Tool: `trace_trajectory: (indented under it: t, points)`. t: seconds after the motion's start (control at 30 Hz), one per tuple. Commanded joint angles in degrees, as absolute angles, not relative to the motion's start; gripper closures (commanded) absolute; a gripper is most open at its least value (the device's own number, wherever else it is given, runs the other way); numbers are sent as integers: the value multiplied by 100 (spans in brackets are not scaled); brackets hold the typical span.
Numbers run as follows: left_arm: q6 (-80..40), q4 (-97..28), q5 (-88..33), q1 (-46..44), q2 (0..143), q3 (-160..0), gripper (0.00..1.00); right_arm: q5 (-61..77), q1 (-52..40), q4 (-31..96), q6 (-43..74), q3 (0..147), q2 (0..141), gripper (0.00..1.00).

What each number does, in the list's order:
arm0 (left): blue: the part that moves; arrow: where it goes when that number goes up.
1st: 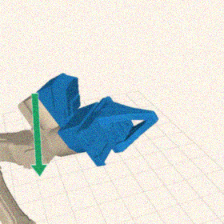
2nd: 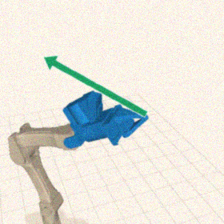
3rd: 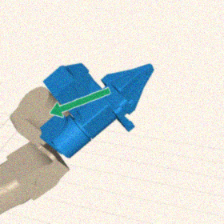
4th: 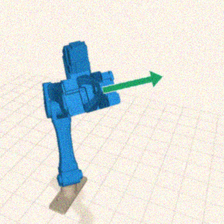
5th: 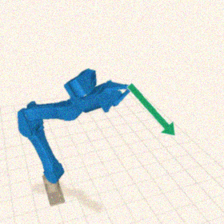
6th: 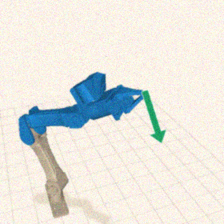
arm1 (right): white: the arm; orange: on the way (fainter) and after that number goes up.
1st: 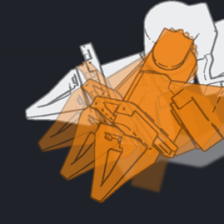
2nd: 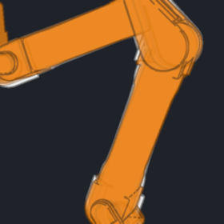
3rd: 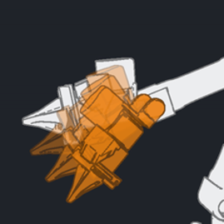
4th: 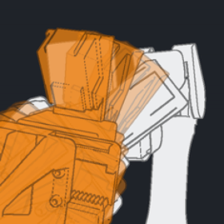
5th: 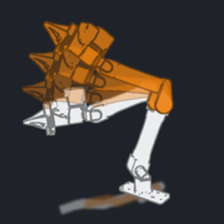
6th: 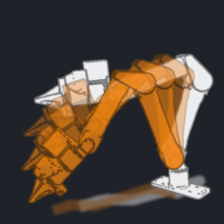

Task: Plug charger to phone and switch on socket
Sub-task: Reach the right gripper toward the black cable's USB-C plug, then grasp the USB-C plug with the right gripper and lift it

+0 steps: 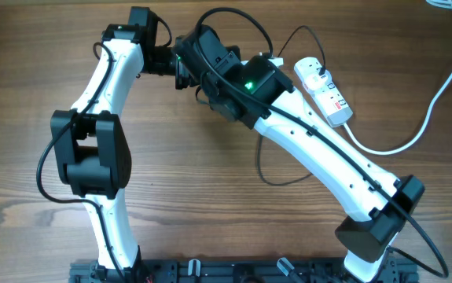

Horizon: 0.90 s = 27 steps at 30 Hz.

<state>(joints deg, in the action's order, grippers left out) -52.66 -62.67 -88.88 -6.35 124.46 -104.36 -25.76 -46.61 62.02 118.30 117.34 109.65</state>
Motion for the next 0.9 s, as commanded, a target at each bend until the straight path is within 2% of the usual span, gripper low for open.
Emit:
trace_trajectory:
  t: [0.0,0.07,0.23,0.53,0.87]
  points:
    - [-5277,-6252,-9037,-615,12213,-10471,57,-2821,-4678,6117,11867,11854,10820,96]
    - [-5280,-6252,-9037,-615,12213,-10471,60,-2689,-4678,6110,11867,11854,10820,95]
    - [-5280,-6257,-9037,-628,12213,-10471,76,-2670,-4678,6141,11869,11854,10822,96]
    - [-5280,-6257,-9039,-626,12208,-10471,70,-2558,-4678,6173,11869,11854,10838,96]
    - [-5277,-6254,-9039,-626,12180,-10471,73,-2121,-4525,6154,11869,11854,10838,96]
